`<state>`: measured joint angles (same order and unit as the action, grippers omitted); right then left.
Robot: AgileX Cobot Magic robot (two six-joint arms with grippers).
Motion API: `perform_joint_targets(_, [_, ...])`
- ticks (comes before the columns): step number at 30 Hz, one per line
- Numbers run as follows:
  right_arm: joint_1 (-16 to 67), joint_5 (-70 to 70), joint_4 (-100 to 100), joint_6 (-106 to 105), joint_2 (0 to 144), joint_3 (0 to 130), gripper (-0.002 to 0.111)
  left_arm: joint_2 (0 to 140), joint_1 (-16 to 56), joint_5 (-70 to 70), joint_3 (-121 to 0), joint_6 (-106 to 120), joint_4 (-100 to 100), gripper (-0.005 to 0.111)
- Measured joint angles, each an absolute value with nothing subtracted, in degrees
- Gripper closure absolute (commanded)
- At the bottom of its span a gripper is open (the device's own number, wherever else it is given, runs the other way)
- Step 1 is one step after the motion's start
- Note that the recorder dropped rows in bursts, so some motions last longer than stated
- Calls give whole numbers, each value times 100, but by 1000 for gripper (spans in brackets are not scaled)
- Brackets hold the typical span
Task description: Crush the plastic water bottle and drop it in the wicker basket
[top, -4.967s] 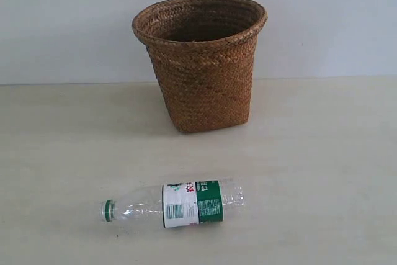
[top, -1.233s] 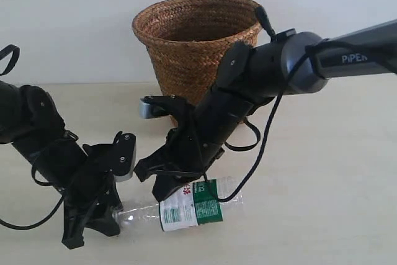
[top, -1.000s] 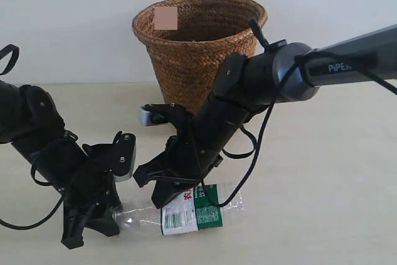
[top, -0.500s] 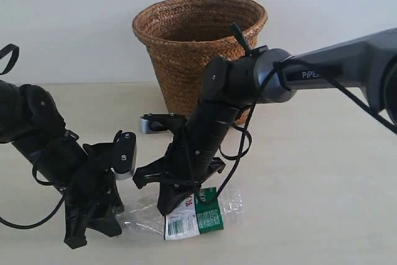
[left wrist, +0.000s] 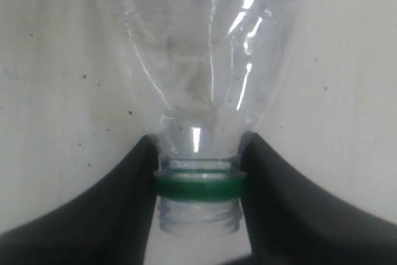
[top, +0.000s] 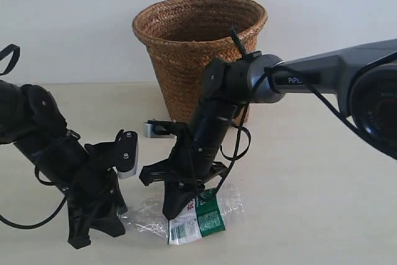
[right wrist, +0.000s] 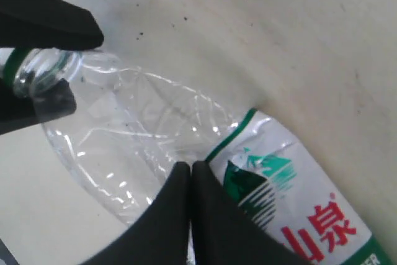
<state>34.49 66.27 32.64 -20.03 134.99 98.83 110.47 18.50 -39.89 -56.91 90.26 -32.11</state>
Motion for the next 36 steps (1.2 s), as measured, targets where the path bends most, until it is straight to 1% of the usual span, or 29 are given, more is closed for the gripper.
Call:
perform_joint_targets(8, [3424, 7015, 3207, -1816, 13725, 10181, 108, 11047, 1858, -3991, -5691, 9026, -3222, 102])
perform_joint_targets(16, [3379, 7123, 3284, -1817, 13603, 10282, 108, 11047, 1858, -4002, -5702, 8932, -3167, 102])
perform_joint_targets(26, [2907, 6972, 2787, -1930, 12453, 10184, 108, 11047, 1864, -4102, -5702, 8830, -2909, 102])
perform_joint_targets(30, [3021, 6972, 2910, -2043, 12188, 9989, 108, 11047, 1864, -4125, -5702, 8830, -2909, 102])
perform_joint_targets(36, [3367, 6885, 2568, -2193, 12135, 9140, 108, 11047, 1864, -4124, -5702, 8830, -2909, 102])
